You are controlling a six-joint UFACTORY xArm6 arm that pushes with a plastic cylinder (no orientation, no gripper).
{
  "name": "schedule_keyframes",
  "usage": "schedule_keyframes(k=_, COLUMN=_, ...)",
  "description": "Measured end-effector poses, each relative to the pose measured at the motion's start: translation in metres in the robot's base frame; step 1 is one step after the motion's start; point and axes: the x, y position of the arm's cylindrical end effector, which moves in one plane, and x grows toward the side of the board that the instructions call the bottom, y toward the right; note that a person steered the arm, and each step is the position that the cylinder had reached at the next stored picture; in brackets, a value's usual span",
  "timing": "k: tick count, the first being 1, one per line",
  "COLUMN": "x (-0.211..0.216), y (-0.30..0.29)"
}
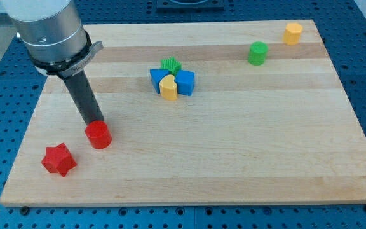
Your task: Push the yellow heart towards the red circle
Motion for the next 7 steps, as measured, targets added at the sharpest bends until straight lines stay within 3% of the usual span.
schedule_keyframes(k=2, x=-0.011, y=0.001)
schedule_keyframes(k=3, x=-0.037, y=0.012)
schedule_keyframes(k=7, x=-0.045, y=0.156)
